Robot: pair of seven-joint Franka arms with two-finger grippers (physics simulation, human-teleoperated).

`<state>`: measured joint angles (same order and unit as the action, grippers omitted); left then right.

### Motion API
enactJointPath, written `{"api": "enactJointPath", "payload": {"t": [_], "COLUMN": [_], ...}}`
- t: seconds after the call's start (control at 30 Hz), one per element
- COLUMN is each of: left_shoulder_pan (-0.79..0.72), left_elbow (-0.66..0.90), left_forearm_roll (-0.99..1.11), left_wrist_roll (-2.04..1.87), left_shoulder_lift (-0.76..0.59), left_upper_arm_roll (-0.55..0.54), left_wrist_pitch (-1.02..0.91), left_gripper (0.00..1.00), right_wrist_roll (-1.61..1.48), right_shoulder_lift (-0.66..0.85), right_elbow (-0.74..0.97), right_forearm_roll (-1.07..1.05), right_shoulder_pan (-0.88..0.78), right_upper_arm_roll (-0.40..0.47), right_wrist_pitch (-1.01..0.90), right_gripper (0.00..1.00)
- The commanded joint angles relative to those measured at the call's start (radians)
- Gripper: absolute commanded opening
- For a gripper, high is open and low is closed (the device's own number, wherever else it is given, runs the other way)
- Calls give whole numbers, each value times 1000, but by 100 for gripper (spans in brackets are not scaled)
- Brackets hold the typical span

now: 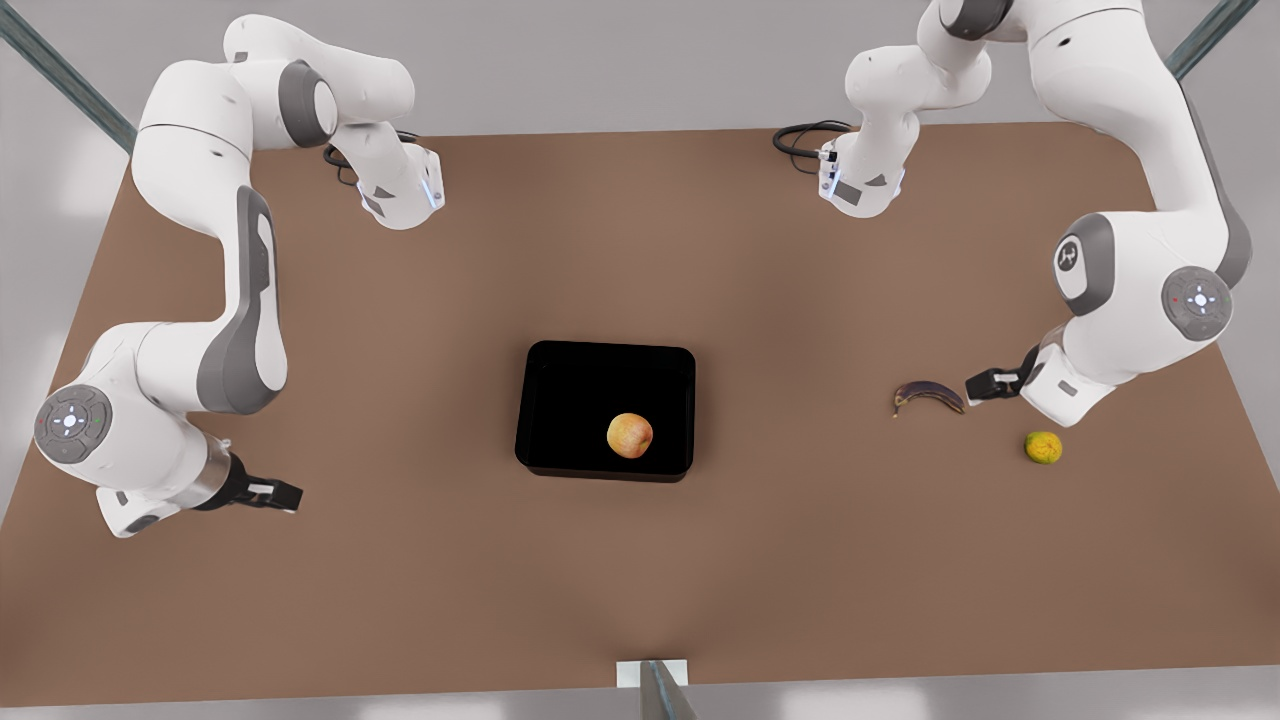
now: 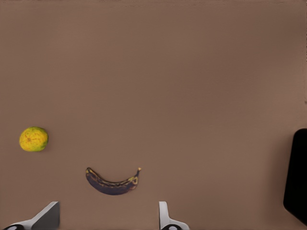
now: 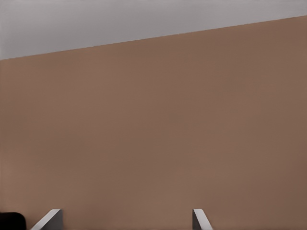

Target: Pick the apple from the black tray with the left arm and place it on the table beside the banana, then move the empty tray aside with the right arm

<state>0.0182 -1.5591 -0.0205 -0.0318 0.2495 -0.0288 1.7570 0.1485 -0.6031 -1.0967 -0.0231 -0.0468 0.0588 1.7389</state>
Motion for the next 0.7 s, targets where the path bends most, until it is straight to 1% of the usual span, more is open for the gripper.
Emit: {"api": "enactJointPath", "payload": {"t": [0.0,0.07,0.1,0.17,0.2,0.23,0.27,0.3,0.33,0.43,0.6,0.63,0.67], "left_shoulder_pan": [-1,-27,-101,-224,-274,-326,-389,-415,-460,-561,-623,-642,-678], "left_elbow": [1,16,16,21,50,71,79,82,87,85,105,162,249], "left_forearm_roll": [1,-6,2,4,-3,-4,4,2,8,53,69,85,146], "left_wrist_roll": [27,16,-14,-151,-204,-307,-378,-442,-560,-754,-922,-991,-1051], "left_shoulder_lift": [-1,4,20,40,79,99,112,126,160,237,320,376,444], "left_upper_arm_roll": [0,-14,-22,-22,-22,-22,-22,-22,-22,-22,-22,-22,-20], "left_wrist_pitch": [27,27,27,41,50,52,64,91,130,159,274,312,302], "left_gripper": [100,100,100,100,100,100,100,100,100,100,100,100,100], "right_wrist_roll": [74,74,69,69,69,72,74,74,74,72,74,74,74], "right_shoulder_lift": [3,3,-50,-139,-155,-149,-86,-23,26,55,54,54,54], "right_elbow": [-2,-14,-20,-20,-20,-15,-14,-12,-14,-14,-14,-14,-14], "right_forearm_roll": [-1,-9,-3,-5,-5,-5,-5,-3,-9,-28,-23,-23,-23], "right_shoulder_pan": [-5,-7,-10,-8,-8,-8,-8,-10,-13,-5,-8,-8,-8], "right_upper_arm_roll": [-4,-4,-5,-4,-5,-2,0,-4,-7,4,-4,-4,-4], "right_wrist_pitch": [-18,-44,-33,77,103,99,38,-54,-105,-154,-165,-165,-165], "right_gripper": [100,100,100,100,100,100,100,100,100,100,100,100,100]}}
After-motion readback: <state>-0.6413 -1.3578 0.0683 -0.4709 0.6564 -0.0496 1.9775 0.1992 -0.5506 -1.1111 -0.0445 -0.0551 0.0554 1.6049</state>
